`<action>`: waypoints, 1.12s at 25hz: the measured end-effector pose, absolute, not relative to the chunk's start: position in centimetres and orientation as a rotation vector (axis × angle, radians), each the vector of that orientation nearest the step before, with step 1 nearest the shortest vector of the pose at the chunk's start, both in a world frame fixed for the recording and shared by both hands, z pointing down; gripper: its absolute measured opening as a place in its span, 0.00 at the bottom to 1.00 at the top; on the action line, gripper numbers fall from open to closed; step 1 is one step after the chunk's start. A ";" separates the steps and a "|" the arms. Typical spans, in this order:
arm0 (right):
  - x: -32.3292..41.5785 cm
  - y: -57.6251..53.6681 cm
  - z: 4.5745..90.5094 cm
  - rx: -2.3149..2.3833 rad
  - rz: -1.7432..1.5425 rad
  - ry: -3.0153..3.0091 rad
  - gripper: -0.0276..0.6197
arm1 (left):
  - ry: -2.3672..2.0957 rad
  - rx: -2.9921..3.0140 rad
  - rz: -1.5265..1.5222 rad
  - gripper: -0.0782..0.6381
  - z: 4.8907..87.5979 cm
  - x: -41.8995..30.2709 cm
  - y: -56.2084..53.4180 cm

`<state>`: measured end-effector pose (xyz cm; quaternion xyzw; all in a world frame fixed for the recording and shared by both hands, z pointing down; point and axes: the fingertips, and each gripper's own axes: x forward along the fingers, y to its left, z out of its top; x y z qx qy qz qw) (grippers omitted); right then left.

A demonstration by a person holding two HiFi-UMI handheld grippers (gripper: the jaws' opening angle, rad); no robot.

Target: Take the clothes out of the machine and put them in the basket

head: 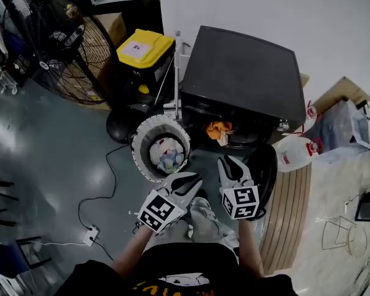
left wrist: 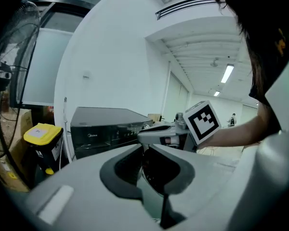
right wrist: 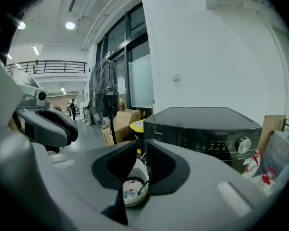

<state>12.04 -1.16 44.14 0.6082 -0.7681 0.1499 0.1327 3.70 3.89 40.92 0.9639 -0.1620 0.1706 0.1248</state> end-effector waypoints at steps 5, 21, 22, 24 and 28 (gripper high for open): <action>14.0 -4.2 48.2 1.739 0.489 -2.185 0.20 | -0.473 2.771 0.539 0.15 42.6 5.5 1.8; 18.8 -13.3 63.8 1.812 0.691 -2.171 0.24 | -0.485 2.740 0.468 0.15 53.4 8.4 -4.0; 19.1 -13.9 65.1 1.832 0.728 -2.170 0.24 | -0.480 2.737 0.466 0.15 54.3 8.5 -4.1; 19.8 -14.7 67.8 1.854 0.772 -2.156 0.25 | -0.482 2.752 0.461 0.15 56.2 8.5 -4.5; 20.7 -16.4 73.5 1.829 0.762 -2.118 0.30 | -0.503 2.814 0.488 0.15 60.2 8.6 -4.9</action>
